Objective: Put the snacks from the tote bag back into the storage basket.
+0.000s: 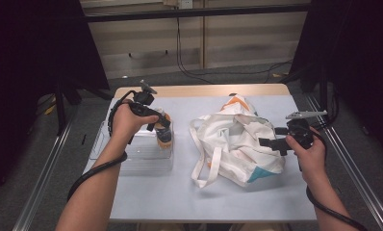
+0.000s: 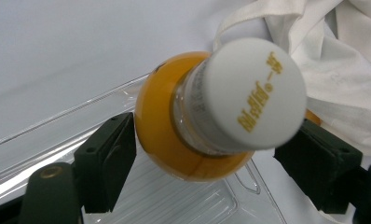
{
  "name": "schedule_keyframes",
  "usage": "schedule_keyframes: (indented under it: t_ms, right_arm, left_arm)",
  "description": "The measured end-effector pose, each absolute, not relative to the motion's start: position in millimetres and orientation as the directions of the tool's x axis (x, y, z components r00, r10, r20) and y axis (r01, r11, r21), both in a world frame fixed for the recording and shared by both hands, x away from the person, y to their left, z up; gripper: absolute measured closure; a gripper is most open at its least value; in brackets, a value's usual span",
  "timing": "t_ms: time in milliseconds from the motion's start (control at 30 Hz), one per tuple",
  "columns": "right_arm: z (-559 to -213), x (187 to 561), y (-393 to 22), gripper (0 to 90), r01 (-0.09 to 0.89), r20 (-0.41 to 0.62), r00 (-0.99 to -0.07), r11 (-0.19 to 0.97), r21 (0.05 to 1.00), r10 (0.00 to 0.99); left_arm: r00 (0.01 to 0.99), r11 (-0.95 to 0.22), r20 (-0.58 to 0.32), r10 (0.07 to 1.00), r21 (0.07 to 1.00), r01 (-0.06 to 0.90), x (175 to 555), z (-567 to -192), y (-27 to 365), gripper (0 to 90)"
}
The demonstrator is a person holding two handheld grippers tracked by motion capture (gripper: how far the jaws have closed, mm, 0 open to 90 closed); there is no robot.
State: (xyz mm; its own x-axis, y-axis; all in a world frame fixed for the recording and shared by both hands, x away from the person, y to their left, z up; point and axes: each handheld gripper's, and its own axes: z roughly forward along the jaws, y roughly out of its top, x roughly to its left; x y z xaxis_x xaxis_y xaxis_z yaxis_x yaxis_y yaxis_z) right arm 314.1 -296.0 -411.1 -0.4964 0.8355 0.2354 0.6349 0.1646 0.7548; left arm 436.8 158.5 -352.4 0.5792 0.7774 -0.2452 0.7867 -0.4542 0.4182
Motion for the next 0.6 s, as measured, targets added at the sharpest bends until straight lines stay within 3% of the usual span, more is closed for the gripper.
schedule_keyframes:
  t_ms: [600]
  right_arm:
    - [-410.9, 313.9, -294.4, 8.4, 0.632, 0.23, -0.5, 0.17, 0.756, 0.835]
  left_arm:
    - [0.572, -0.439, -0.248, 0.782, 0.432, 0.788, 420.3, -360.6, 178.9, 18.9]
